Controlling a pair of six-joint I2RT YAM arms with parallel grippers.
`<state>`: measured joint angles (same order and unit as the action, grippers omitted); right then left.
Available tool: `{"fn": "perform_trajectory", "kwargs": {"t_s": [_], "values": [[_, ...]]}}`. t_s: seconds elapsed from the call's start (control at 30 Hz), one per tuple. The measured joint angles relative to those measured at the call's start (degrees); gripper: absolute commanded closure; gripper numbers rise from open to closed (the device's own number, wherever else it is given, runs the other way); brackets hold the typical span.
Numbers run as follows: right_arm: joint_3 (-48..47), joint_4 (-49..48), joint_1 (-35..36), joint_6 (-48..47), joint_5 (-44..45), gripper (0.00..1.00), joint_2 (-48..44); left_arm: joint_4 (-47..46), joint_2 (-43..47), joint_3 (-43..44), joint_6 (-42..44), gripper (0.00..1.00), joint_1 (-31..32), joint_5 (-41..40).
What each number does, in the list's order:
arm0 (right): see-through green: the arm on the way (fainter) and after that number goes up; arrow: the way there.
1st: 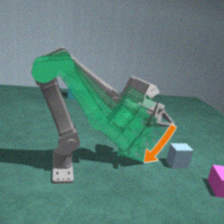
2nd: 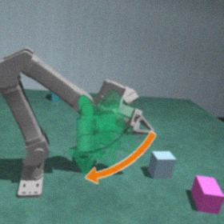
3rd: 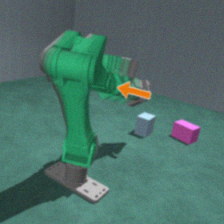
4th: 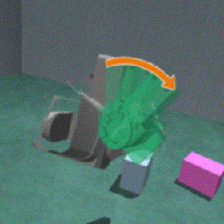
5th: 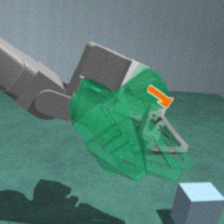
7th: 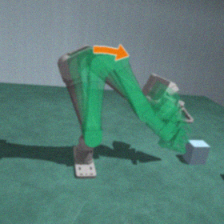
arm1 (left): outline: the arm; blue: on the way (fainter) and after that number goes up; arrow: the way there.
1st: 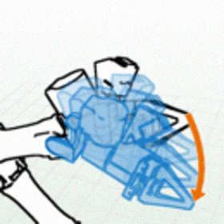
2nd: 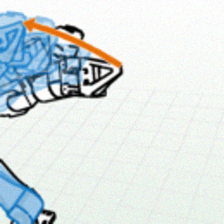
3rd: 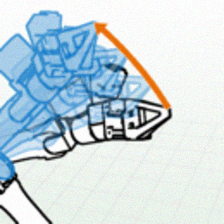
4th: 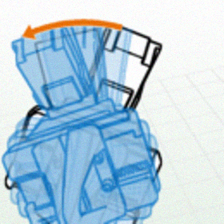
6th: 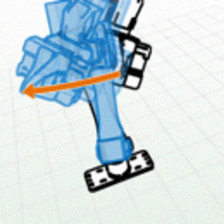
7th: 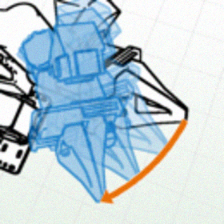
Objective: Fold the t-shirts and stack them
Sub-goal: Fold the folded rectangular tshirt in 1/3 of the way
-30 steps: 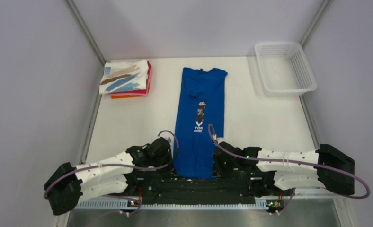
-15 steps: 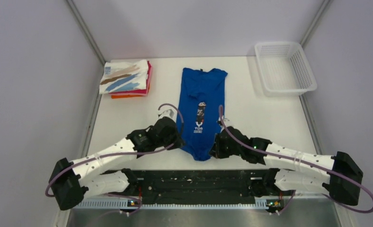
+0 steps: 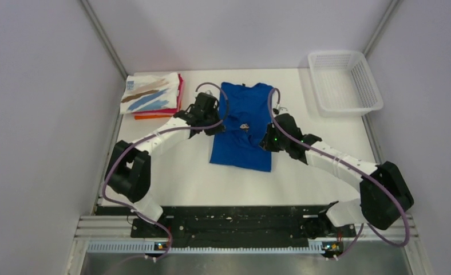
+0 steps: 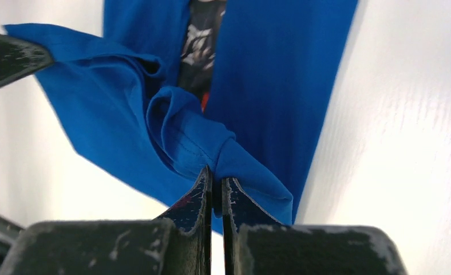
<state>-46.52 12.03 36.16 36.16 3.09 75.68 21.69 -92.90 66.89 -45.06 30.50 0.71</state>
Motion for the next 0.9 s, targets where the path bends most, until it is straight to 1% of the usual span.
{"fn": "perform_trajectory", "kwargs": {"t_s": [0.2,0.27,0.43,0.63,0.87,0.9], "values": [[-3.15,-1.99,-5.75,-2.16,-1.68,1.0,7.63,0.76,-8.68,9.75,3.98,1.0,-2.49,4.42],[-4.09,-2.67,-7.17,-2.71,-2.36,1.0,9.55,1.25,-11.06,11.76,4.87,1.0,-2.99,5.07],[-6.01,-4.5,-9.4,-3.41,-4.44,1.0,13.7,2.73,-14.4,13.25,5.86,1.0,-4.07,5.81],[-7.3,-7.04,-10.27,-3.65,-6.86,1.0,17.42,3.69,-15.39,14.43,6.08,1.0,-5.73,5.9],[-8.28,-8.41,-10.49,-4.0,-7.54,1.0,17.86,3.87,-15.65,14.84,6.08,1.0,-6.6,5.97],[-8.35,-8.63,-10.58,-4.07,-7.56,0.98,17.88,3.93,-16.04,15.21,6.08,1.0,-6.67,6.03]]}}
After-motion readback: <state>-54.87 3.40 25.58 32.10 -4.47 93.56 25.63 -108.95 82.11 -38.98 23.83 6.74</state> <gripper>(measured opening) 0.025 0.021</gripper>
